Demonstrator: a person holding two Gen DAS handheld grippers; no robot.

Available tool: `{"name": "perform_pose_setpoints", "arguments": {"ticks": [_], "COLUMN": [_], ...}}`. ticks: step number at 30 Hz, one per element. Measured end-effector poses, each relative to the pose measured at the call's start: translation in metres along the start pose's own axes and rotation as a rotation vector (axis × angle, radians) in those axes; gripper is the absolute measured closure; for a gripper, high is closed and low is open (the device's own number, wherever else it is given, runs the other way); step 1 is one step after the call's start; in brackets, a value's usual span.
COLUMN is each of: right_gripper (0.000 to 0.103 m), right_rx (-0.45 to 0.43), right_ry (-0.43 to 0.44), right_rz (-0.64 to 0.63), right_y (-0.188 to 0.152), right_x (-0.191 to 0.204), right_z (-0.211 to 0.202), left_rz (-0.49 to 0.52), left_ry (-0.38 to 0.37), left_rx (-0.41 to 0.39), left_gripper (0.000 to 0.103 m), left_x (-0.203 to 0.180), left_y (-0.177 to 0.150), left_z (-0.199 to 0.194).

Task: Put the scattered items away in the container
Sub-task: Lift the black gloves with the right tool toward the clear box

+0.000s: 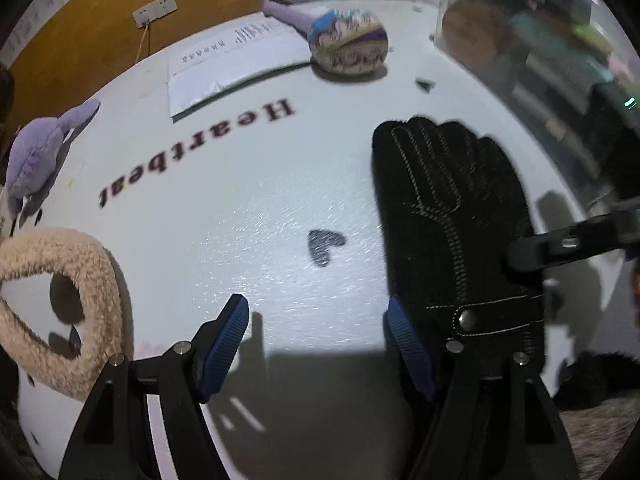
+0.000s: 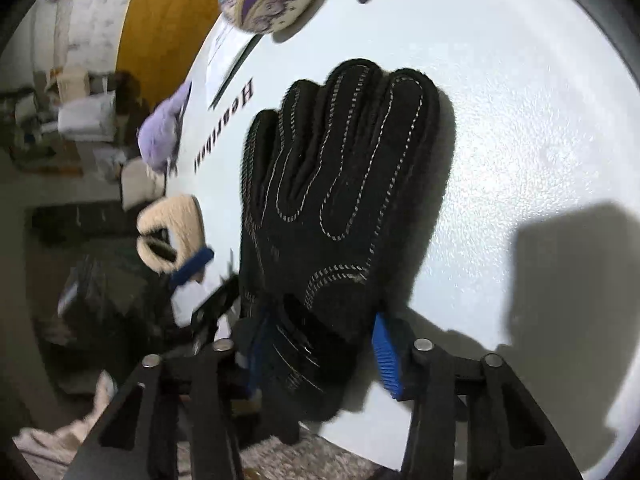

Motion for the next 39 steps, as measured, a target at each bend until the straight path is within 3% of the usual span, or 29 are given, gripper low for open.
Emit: {"name": "perform_pose_setpoints", "arguments": {"ticks": [2,8,13,15,19,22,28,30,31,35,39], "right_gripper": [0.069,0.083,0.084,0.085,0.085,0.086,0.087,0.087,0.087,0.087,0.087], "right_rx": [-0.007,-0.036,-0.095,-0.109,-0.121,-0.094,-0.046,-0.036,-0.029,-0.018,-0.016], "right_ry": [0.038,0.065,0.04,0.046,0.05,0.078,0.095,0.102,0.106,0.1,0.099], "right_rz": [0.052,0.096,0.177,0.216,0.28,0.335,0.361,0.377,0.386,0.389,0.376], "right_y": [0.002,-0.002,0.003,0.01,0.022,0.026,0.024,0.022,0.021,0.019,0.018], "right_x": [-0.006,0.005,0.021,0.029,0.043,0.051,0.059,0.058,0.057,0.056,0.054], "right_z": [0.001,-0.001,-0.003,0.001,0.006,0.013,0.016,0.017,0.017,0.018,0.018], "left_rz": [-0.011,-0.028,0.008,0.034,0.138,0.239,0.449,0.49,0.502,0.532,0.464], "left_ry": [-0.006,0.015,-0.01,-0.052,-0.085,-0.04,0.165,0.199,0.205,0.213,0.15], "left_rx": [0.009,0.029,-0.095,-0.147,-0.206,-0.23,-0.317,-0.323,-0.322,-0.293,-0.267], "left_gripper": [0.032,0.032,0.03,0.03,0.029,0.03,0.029,0.029,0.031,0.071,0.075], "left_x": [0.002,0.008,0.0,-0.009,-0.036,-0.054,-0.073,-0.072,-0.072,-0.067,-0.056], "left_y": [-0.003,-0.009,-0.007,-0.008,-0.018,-0.032,-0.05,-0.053,-0.053,-0.052,-0.047], "left_z": [0.002,0.01,-0.04,-0.061,-0.08,-0.075,-0.054,-0.045,-0.042,-0.028,-0.027]}}
Point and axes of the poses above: each gripper's, at about its wrist camera, not at the fingertips, and z roughly the way its jaws point, x to its left, y to its top, the point moved 1 cm from there along z, roughly the way its jaws point, and after that the axes turned 1 degree about -y, right-handed, at the moved point
